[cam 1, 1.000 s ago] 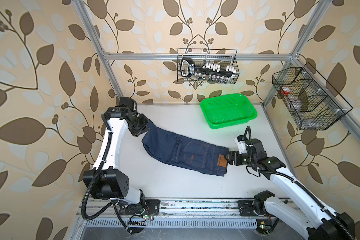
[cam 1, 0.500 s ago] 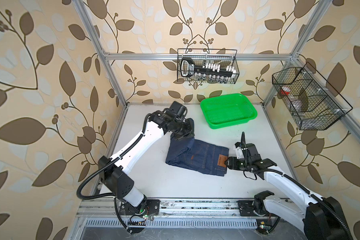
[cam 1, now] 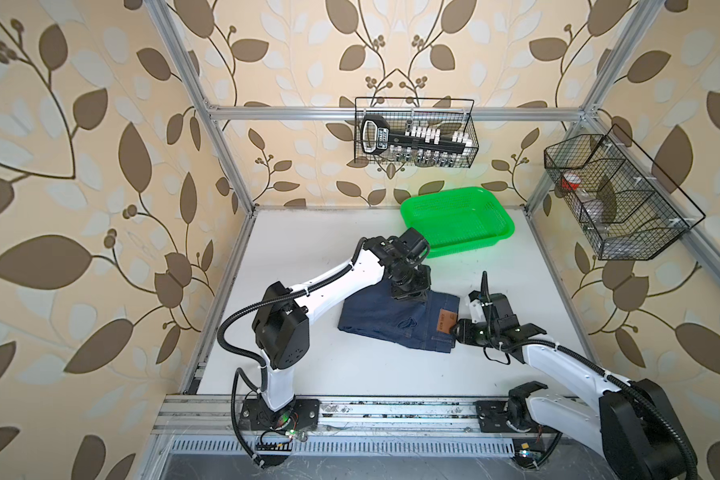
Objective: Fold and stack the trousers
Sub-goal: 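Fold the lifted half onto the waistband with the left gripper while the right holds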
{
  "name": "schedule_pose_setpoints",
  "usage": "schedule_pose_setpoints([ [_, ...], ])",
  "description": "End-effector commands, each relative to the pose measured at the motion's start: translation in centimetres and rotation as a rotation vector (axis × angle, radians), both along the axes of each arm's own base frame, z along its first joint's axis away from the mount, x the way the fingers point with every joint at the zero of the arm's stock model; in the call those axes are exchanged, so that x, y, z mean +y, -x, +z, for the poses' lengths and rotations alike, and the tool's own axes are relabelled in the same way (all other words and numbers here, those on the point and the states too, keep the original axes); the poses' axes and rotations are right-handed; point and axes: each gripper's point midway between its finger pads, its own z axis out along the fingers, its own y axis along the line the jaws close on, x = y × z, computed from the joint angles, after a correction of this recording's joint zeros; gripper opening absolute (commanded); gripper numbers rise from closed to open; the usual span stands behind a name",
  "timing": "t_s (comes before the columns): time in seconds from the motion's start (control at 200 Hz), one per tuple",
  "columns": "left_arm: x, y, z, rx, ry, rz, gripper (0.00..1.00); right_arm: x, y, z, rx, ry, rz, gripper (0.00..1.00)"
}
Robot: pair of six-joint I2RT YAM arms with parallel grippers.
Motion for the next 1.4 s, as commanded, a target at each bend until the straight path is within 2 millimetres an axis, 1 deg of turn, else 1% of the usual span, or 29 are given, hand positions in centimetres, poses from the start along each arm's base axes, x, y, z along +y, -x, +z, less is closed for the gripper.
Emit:
schedule_pose_setpoints([
  [0.0, -2.8, 0.5, 1.9, -0.046, 0.076, -0.084, 0.00, 0.5, -0.4, -0.2, -0.006, -0.037, 0.001, 0.35],
  [0.195, -4.9, 1.8, 1.0, -0.050, 0.085, -0.144, 0.00, 0.4, 0.0, -1.0, 0.020, -0.040, -0.017, 0.27],
  [0.325, -5.8, 2.3, -1.3, -0.021, 0.064, -0.175, 0.00, 0.4, 0.2, -1.1, 0.023, -0.045, -0.021, 0.26],
  [0.46, -7.3, 2.8, -2.5, -0.010, 0.073, -0.207, 0.00, 0.5, 0.4, -1.3, 0.028, -0.052, -0.021, 0.25],
  [0.565, -7.4, 2.5, -4.0, -0.009, 0.032, -0.211, 0.00, 0.5, 0.5, -1.0, 0.020, -0.059, -0.019, 0.25],
  [0.645, -7.9, 2.2, -4.4, -0.023, 0.047, -0.209, 0.00, 0.5, 0.6, -0.8, 0.010, -0.067, -0.023, 0.25],
  [0.71, -8.5, 2.4, -4.3, -0.028, 0.065, -0.225, 0.00, 0.6, 0.7, -0.8, 0.010, -0.072, -0.025, 0.25],
  [0.765, -8.7, 2.9, -4.9, -0.011, 0.063, -0.241, 0.00, 0.6, 0.6, -0.7, 0.006, -0.076, -0.026, 0.25],
  [0.88, -8.3, 3.5, -6.1, 0.016, 0.042, -0.264, 0.00, 0.6, 0.4, -0.1, -0.012, -0.080, -0.030, 0.27],
  [0.89, -8.3, 3.4, -6.1, 0.014, 0.043, -0.266, 0.00, 0.6, 0.4, -0.1, -0.012, -0.079, -0.029, 0.27],
  [0.945, -8.2, 3.6, -6.0, 0.010, 0.049, -0.282, 0.10, 0.4, 0.2, 0.5, -0.024, -0.075, -0.033, 0.29],
  [1.01, -8.3, 3.8, -5.4, 0.010, 0.068, -0.294, 0.19, 0.0, 0.1, 1.1, -0.033, -0.071, -0.041, 0.31],
  [1.09, -8.2, 3.8, -4.3, 0.006, 0.099, -0.297, 0.37, -1.0, 0.1, 2.3, -0.048, -0.049, -0.058, 0.36],
  [1.115, -8.1, 3.8, -3.9, 0.004, 0.110, -0.297, 0.40, -1.4, 0.2, 2.6, -0.050, -0.038, -0.065, 0.37],
  [1.195, -7.7, 3.8, -2.5, 0.000, 0.144, -0.299, 0.44, -2.9, 0.5, 4.1, -0.065, -0.016, -0.103, 0.39],
  [1.265, -6.9, 3.8, -1.5, -0.005, 0.154, -0.301, 0.45, -3.0, 0.0, 5.7, -0.117, -0.046, -0.127, 0.40],
  [1.345, -5.0, 3.2, -0.7, -0.015, 0.137, -0.288, 0.46, -2.9, -0.4, 7.2, -0.138, -0.042, -0.108, 0.40],
  [1.4, -3.4, 2.4, -0.2, -0.028, 0.122, -0.263, 0.47, -2.6, -0.5, 8.0, -0.146, -0.042, -0.081, 0.40],
])
